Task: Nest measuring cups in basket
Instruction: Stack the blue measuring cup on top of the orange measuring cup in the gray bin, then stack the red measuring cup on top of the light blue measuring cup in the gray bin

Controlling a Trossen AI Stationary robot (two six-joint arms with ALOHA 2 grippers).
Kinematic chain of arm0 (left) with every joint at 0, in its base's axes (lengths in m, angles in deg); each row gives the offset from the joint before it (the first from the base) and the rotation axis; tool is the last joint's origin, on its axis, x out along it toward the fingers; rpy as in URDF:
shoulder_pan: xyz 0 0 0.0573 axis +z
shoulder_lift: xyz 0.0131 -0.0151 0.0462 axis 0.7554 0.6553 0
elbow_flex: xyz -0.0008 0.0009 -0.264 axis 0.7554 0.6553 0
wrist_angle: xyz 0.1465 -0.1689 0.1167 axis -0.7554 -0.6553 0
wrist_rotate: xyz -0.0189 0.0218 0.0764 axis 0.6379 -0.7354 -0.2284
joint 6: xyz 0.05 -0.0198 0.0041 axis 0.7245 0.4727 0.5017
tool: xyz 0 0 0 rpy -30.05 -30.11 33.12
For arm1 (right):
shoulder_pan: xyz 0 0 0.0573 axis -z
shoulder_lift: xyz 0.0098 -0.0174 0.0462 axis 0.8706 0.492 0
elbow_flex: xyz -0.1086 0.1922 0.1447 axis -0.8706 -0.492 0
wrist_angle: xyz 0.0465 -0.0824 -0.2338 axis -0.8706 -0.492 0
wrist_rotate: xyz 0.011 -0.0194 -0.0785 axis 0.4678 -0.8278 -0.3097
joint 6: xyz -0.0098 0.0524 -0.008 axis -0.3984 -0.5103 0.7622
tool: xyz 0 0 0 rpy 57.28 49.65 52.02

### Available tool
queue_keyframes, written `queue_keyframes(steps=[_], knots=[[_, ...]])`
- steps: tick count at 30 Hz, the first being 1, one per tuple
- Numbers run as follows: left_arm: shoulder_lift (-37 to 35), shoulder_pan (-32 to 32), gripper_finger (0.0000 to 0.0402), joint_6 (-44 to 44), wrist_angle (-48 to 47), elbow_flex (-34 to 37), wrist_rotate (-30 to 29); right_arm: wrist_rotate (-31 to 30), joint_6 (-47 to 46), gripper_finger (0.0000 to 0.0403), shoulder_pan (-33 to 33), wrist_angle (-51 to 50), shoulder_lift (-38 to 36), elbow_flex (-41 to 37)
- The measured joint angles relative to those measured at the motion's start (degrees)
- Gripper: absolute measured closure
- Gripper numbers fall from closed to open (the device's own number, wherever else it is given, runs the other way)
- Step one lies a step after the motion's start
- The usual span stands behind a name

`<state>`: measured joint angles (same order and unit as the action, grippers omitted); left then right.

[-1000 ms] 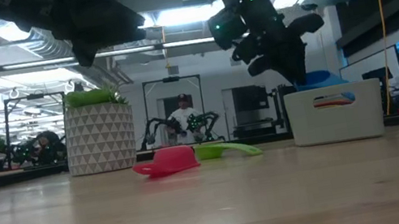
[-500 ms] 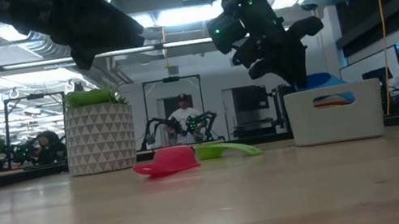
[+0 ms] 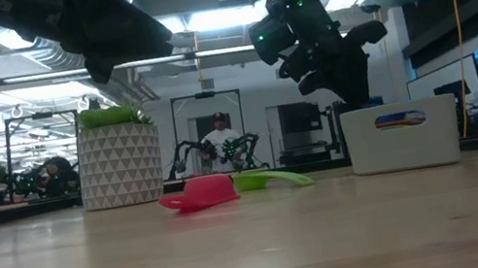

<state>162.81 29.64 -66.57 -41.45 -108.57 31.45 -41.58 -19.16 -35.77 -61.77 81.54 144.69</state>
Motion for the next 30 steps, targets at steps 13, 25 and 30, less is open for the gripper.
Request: queue_keyframes(steps=[13,25,30], knots=[[0.0,-0.02,0.0298,-0.07,-0.02,0.0,0.0,2.35,-0.09,0.0302,0.0,2.01,0.0,0.0],[0.0,0.02,0.0296,-1.85,-0.07,0.0,2.67,4.36,-13.25,0.0302,-0.41,-1.78,-2.43,0.22],[-0.02,0.02,0.0281,-1.77,-0.07,0.0,4.31,4.94,-15.25,0.0302,-1.88,-1.81,-8.31,0.77]])
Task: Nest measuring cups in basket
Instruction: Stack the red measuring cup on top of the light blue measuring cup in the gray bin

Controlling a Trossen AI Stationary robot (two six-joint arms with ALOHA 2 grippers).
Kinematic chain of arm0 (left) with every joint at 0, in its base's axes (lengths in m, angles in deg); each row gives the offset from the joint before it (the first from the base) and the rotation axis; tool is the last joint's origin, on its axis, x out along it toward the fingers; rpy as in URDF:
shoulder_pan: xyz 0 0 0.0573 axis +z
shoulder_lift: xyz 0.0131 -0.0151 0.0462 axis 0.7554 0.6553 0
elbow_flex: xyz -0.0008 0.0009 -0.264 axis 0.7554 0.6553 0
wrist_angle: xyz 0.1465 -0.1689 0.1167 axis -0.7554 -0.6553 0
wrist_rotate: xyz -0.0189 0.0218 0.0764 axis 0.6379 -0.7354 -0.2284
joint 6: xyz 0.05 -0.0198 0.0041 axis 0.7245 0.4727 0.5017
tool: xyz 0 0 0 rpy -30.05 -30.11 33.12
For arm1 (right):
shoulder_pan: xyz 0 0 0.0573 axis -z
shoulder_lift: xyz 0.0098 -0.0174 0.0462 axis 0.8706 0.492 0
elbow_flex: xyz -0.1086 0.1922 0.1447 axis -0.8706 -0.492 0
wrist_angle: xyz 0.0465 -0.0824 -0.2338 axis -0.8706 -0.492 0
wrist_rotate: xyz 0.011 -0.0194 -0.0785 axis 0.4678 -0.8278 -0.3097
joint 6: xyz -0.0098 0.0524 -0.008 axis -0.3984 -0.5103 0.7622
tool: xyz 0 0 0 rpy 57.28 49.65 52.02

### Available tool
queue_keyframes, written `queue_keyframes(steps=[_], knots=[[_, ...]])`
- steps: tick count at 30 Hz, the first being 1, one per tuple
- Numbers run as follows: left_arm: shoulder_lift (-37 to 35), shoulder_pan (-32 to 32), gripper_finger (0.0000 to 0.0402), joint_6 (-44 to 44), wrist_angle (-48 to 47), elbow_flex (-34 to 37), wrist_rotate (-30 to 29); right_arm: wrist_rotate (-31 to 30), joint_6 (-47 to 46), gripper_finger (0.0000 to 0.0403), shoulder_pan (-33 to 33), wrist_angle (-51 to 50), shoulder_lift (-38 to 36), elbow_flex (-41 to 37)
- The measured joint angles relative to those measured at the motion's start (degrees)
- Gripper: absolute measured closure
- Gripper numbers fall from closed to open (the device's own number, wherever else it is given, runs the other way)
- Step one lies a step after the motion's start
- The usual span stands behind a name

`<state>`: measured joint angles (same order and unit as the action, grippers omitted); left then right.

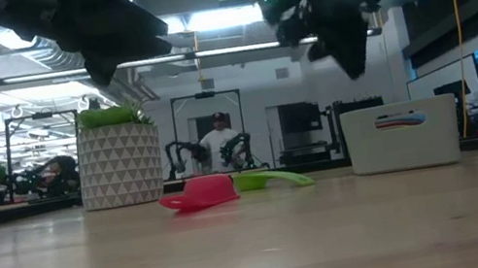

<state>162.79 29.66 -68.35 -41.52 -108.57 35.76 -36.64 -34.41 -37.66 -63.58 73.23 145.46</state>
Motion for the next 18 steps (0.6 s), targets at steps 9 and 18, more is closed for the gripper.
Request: queue_keyframes(steps=[9,18], knots=[[0.05,1.82,0.0223,4.62,0.02,0.0,2.22,0.22,-11.81,0.0302,-8.97,1.92,-13.88,0.09],[6.56,-0.63,0.0217,24.47,2.12,-0.02,3.42,-0.15,-25.84,0.0302,-24.57,18.15,-26.96,-11.26]])
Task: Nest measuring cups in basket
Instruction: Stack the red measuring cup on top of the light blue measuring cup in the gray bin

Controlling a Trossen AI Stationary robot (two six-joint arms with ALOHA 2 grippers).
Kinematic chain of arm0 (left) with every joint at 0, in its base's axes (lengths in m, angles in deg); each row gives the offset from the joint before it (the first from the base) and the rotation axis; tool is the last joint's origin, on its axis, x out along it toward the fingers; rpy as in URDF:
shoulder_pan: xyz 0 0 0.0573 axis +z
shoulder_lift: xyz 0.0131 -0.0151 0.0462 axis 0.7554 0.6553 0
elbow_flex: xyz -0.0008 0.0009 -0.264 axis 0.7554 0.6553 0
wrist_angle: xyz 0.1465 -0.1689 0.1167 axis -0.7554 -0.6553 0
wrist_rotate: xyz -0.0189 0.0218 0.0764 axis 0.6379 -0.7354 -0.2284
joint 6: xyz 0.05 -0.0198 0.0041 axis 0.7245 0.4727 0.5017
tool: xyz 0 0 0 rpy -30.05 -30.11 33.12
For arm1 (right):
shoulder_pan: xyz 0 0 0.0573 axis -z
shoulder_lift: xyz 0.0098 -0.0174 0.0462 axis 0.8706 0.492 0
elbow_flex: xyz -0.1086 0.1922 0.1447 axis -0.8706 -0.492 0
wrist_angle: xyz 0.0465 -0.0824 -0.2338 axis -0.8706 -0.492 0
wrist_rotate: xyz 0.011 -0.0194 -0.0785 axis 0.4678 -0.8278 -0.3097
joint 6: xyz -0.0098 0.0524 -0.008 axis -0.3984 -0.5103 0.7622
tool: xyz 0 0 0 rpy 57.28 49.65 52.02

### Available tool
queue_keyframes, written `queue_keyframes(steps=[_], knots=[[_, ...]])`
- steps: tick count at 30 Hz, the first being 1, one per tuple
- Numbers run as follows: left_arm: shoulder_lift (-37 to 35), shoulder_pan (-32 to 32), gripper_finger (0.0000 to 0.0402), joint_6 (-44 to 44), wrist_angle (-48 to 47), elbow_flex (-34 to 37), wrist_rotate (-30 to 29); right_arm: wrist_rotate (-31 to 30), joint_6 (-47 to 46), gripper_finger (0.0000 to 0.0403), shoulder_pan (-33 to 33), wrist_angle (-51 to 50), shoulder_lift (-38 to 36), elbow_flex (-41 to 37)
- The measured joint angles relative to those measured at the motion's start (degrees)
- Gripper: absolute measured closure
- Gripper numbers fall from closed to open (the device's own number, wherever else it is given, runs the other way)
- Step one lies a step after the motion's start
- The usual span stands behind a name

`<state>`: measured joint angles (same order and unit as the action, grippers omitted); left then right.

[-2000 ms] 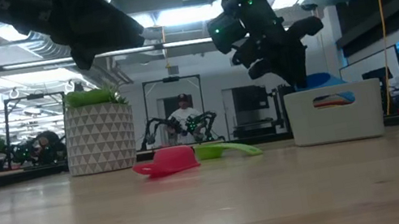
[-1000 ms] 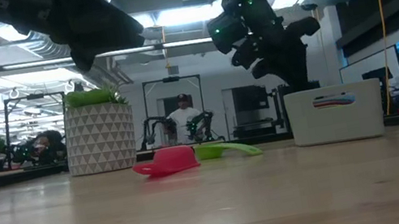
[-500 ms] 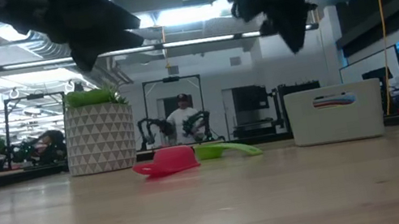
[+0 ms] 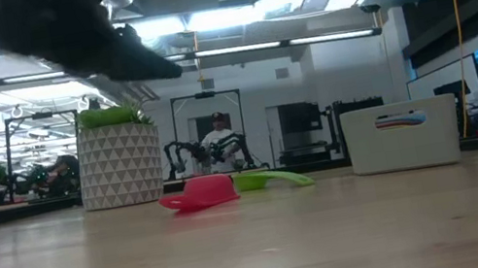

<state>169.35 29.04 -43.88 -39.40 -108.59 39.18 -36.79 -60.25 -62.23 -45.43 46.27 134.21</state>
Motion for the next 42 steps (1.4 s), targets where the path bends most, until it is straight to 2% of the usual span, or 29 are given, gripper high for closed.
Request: queue_keyframes(steps=[4,9,16,22,27,42], knots=[[3.45,-2.39,0.0218,5.41,0.06,0.0,-0.96,-1.83,-7.61,0.0302,-5.42,9.14,-5.09,-9.97],[7.68,-4.5,0.0218,6.5,0.07,0.0,-3.2,-3.29,-12.74,0.0302,-9.95,24.97,-8.61,-22.9],[13.06,-5.32,0.0218,8.75,0.11,0.0,-3.56,-3.35,-14.37,0.0302,-10.95,55.04,-8.52,-37.54],[17.41,-4.71,0.0218,8.97,-0.08,0.0,-4.02,-3.47,-14.35,0.0302,-10.95,71.57,-8.25,-45.22],[20.0,-3.65,0.0218,8.93,0.68,-0.04,-6.92,-3.48,-14.35,0.0302,-10.92,74.62,-8.25,-46.89],[21.24,0.37,0.0219,8.81,3.02,-0.07,-7.96,-3.43,-14.28,0.0302,-10.92,74.91,-8.25,-46.91]])
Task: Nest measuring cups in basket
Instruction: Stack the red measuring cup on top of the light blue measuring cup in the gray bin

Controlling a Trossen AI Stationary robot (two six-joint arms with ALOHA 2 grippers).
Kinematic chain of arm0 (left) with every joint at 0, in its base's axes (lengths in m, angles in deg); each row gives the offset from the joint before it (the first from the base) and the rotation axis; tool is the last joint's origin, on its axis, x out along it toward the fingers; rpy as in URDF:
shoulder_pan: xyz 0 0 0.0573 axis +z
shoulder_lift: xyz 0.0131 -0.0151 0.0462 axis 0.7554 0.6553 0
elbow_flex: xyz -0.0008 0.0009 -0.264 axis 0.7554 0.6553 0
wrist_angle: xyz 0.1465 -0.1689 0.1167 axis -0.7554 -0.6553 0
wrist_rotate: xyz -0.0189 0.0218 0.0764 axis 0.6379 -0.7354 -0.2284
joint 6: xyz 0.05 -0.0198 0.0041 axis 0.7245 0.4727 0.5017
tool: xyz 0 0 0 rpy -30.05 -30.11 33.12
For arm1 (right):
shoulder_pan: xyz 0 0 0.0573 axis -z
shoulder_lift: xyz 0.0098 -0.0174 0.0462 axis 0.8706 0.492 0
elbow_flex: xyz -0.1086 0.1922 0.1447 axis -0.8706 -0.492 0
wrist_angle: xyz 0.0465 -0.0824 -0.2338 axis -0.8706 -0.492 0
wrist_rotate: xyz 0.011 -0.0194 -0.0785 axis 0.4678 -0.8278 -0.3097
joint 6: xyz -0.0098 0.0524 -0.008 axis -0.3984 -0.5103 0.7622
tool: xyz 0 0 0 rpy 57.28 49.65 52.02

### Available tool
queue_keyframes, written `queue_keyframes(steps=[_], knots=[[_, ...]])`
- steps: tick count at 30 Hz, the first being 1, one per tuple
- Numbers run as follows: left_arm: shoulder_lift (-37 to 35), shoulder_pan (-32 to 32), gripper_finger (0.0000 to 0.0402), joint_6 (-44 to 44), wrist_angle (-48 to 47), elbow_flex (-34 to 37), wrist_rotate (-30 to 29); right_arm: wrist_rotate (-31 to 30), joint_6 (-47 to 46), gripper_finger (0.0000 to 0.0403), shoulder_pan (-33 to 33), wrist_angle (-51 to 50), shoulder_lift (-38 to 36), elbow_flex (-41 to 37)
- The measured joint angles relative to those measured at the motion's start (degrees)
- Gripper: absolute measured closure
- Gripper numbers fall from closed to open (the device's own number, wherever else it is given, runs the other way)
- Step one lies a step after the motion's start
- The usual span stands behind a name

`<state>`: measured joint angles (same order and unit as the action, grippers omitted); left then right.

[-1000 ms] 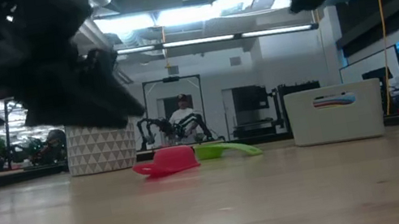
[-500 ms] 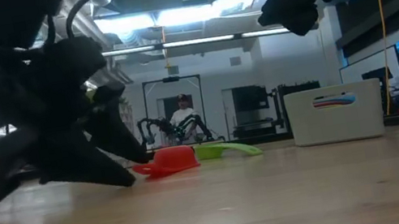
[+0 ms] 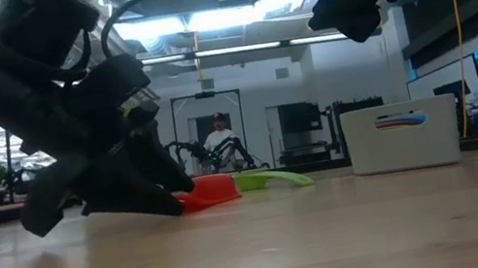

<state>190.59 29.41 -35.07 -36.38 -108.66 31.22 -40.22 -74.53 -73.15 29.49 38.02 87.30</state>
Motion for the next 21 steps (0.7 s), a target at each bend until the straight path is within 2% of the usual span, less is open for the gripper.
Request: queue_keyframes(steps=[8,21], knots=[[0.0,0.8,0.0248,0.05,-0.04,0.02,-0.23,0.1,0.0,0.0302,0.0,-0.02,0.0,0.0],[0.02,0.8,0.0327,0.21,-0.21,0.07,-0.23,0.1,0.0,0.0302,0.0,-0.07,0.0,0.0]])
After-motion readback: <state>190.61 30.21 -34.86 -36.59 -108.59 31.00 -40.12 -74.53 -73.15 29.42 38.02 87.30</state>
